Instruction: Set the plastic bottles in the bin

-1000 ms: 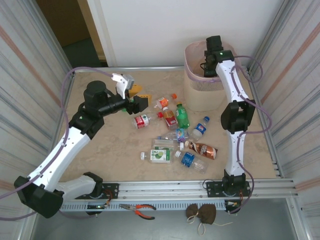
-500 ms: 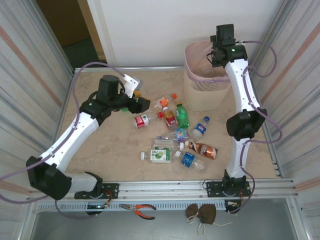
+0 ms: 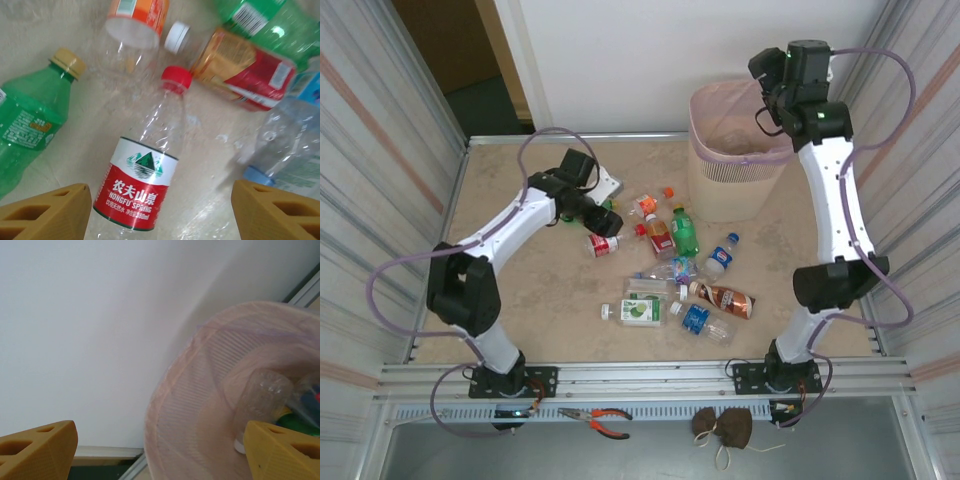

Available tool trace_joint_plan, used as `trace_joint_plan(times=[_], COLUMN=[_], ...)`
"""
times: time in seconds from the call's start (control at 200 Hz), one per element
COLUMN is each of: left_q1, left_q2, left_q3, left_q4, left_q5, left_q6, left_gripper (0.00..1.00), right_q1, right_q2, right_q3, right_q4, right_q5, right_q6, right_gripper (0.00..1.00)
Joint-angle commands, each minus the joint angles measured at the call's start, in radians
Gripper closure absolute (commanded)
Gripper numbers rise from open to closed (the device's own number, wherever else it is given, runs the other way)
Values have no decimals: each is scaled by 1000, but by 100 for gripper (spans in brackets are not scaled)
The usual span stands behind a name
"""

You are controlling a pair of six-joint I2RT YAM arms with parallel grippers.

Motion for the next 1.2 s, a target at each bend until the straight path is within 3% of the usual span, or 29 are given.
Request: trace_joint_plan(times=[0.0, 0.286, 0.641, 1.192], left_q1=[1, -38, -65, -74], left_q2=[48, 191, 294, 211], left_q3=[39, 62, 77, 2], left_q4=[-65, -100, -130, -134], left_q5=[-59, -171, -214, -194], left_q6=[42, 79, 87, 84], left_gripper=[26, 24, 24, 42], right_q1=[-19, -65, -83, -93], right_q2=[-89, -256, -353, -409], right_q3=[-99, -360, -511, -569], right_q4=[44, 107, 119, 128], right_q5=[-11, -12, 10, 8], right_q6=[-74, -79, -90, -103], right_gripper=[15, 15, 15, 16])
